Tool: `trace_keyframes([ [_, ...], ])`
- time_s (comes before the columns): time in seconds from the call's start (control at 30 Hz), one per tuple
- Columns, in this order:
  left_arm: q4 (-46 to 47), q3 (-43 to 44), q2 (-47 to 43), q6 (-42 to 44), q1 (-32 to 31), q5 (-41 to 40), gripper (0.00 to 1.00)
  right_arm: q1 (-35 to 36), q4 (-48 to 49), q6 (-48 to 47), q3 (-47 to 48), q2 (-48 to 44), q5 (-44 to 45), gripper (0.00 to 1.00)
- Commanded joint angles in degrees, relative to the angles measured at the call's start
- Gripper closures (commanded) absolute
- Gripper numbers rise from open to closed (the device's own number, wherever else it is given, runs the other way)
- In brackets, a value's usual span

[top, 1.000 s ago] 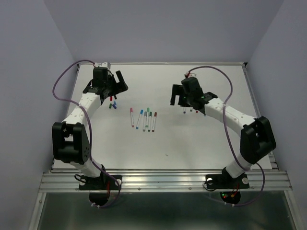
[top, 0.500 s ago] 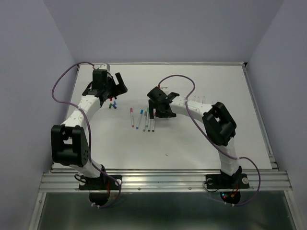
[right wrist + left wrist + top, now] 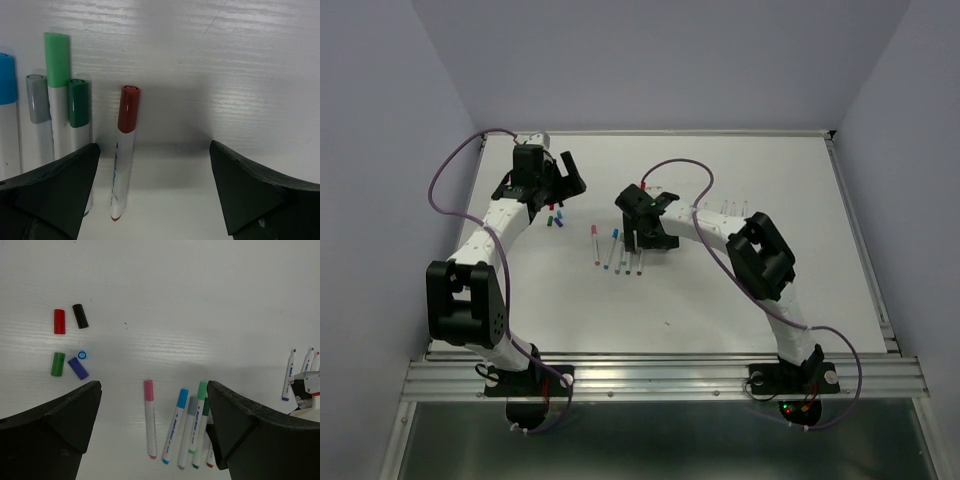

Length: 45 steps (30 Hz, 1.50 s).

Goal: Open the pen caps

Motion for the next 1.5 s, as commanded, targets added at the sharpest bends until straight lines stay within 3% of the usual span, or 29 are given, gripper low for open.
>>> trace_keyframes([
  [0.0,1.9,-0.7,-1.9,1.3,0.2,0.4,0.01,1.0,-3.5,2.0,2.0,0.8,1.4,0.05],
  [0.23,1.9,-0.8,-1.8,1.4,0.4,0.3,0.01,1.6,-3.7,3.2,0.3,1.1,-0.1,0.22],
  [0.27,1.9,-0.7,-1.8,1.4,0.4,0.3,0.01,1.6,-3.5,3.5,-0.1,1.1,-0.4,0.29],
  [0.47,1.9,-0.8,-1.6,1.3,0.8,0.4,0.01,2.1,-2.1,4.7,-3.3,1.0,-4.5,0.50],
  [0.67,2.0,-1.0,-1.7,1.3,1.1,0.4,0.01,2.1,-2.1,5.2,-6.4,-0.2,-7.2,0.52],
  [1.07,2.0,-1.0,-1.6,1.1,1.4,0.5,0.01,3.2,-8.3,4.9,-6.3,1.8,-3.8,0.66],
  [1.1,2.0,-1.0,-1.6,1.2,1.4,0.5,0.01,3.2,-8.2,4.9,-6.9,1.8,-4.4,0.73],
  [1.17,2.0,-1.0,-1.7,1.2,1.5,0.5,0.01,3.7,-7.8,4.9,-7.5,1.6,-4.7,0.77],
  [1.33,2.2,-1.1,-1.6,1.0,1.6,0.6,0.01,3.7,-6.3,2.9,-9.1,0.6,-4.5,0.99],
  [1.47,2.5,-1.2,-1.7,1.3,1.6,2.1,0.01,3.7,0.2,-4.1,-10.7,-3.7,-2.5,0.99],
])
